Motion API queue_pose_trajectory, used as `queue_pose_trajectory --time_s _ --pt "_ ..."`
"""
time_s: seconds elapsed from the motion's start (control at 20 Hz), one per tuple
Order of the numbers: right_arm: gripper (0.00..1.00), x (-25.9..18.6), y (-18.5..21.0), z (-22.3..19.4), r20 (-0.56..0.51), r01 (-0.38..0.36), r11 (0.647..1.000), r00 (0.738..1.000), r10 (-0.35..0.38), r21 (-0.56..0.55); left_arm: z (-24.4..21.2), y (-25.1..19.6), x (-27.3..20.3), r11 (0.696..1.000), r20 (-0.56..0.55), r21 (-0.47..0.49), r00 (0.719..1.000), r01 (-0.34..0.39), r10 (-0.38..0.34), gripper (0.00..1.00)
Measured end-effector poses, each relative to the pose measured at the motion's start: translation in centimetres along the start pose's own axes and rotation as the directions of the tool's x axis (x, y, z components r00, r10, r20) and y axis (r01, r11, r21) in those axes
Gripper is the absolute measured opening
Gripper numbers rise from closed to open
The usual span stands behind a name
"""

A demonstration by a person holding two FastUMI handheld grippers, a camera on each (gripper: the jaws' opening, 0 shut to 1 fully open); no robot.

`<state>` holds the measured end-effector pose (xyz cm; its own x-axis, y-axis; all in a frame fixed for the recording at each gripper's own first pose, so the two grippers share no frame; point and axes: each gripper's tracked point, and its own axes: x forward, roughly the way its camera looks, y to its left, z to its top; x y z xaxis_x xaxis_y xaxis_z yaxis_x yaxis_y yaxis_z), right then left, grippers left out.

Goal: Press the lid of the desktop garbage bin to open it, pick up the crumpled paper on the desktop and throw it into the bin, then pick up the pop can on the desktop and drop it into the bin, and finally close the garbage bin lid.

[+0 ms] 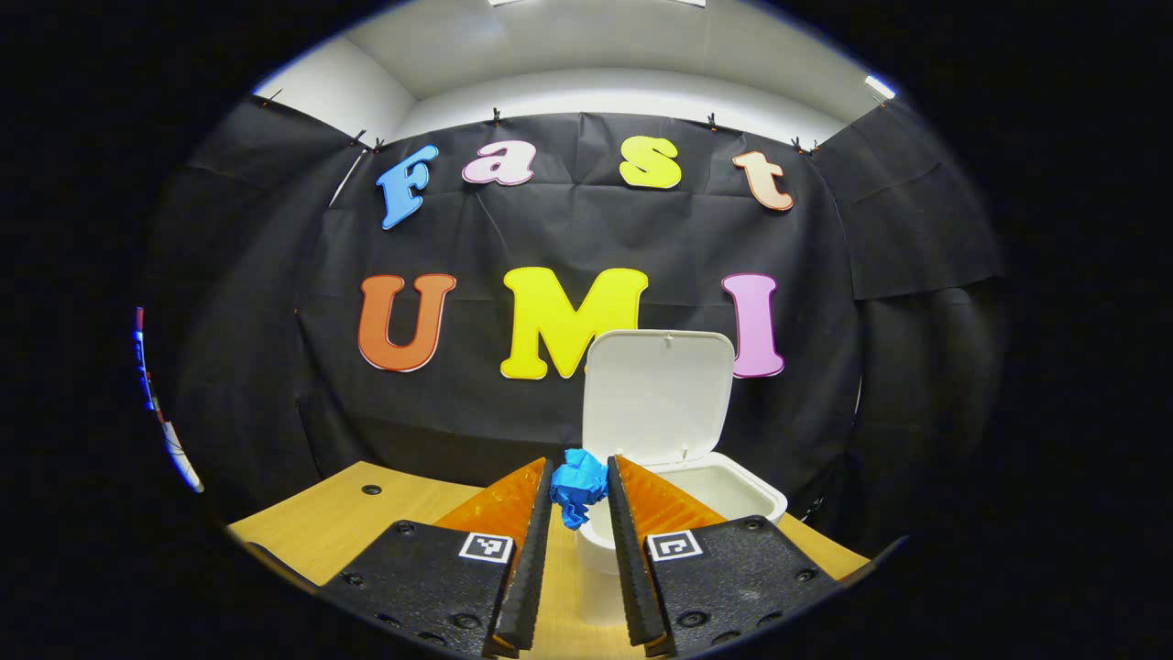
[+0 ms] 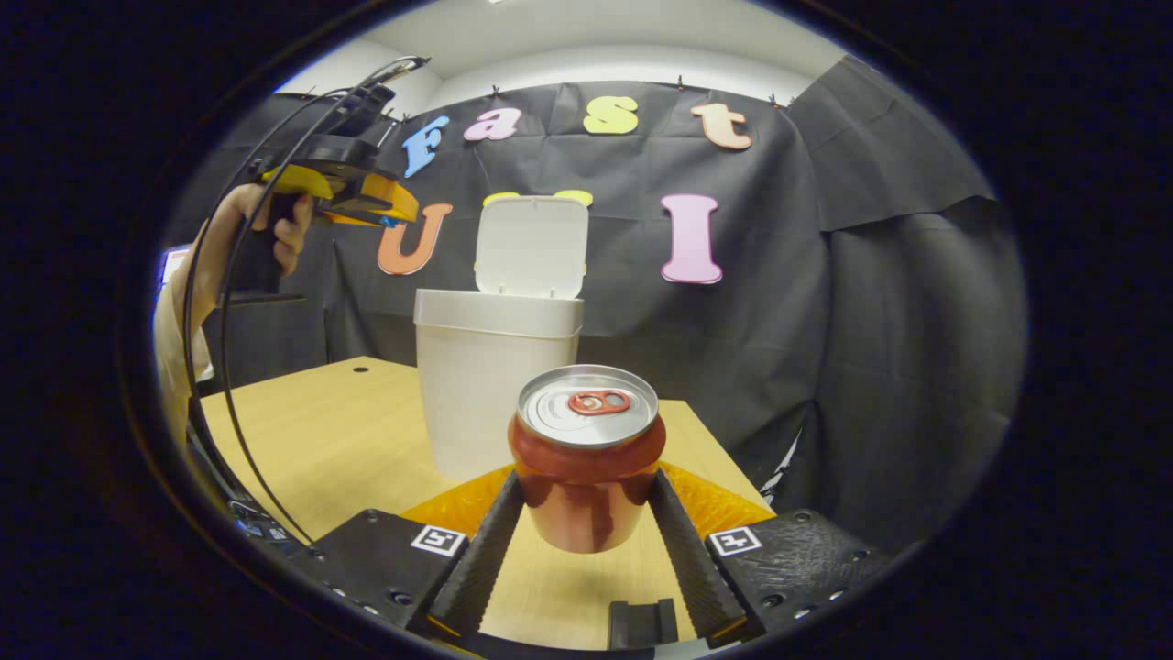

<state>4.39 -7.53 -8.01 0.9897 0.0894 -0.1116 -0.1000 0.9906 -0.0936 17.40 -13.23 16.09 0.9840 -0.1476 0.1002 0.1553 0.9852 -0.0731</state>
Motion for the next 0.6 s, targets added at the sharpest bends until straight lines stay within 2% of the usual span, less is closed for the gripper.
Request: queue_pose_trajectory --time_s 0.3,0.35,0.4,0.6 --pt "0.81 0.1 -0.8 -0.2 -0.001 0.002 1.000 1.000 -0.002 0.029 -2.5 -4.0 6.4 0.997 -0.044 0.026 0.996 0.076 -0.075 0.39" --pt "0.81 0.1 -0.8 -0.2 -0.001 0.003 1.000 1.000 -0.003 0.027 -2.7 -4.7 7.0 0.996 -0.047 0.027 0.995 0.088 -0.087 0.33" --pt "0.81 0.1 -1.0 -0.2 0.002 0.009 1.000 1.000 -0.009 0.023 -3.2 -5.2 7.6 0.995 -0.055 0.033 0.994 0.092 -0.090 0.39" --pt "0.82 0.6 -0.9 -0.8 -0.012 0.011 1.000 1.000 -0.011 0.018 -4.8 -6.7 8.9 0.994 -0.079 0.036 0.992 0.103 -0.100 0.41"
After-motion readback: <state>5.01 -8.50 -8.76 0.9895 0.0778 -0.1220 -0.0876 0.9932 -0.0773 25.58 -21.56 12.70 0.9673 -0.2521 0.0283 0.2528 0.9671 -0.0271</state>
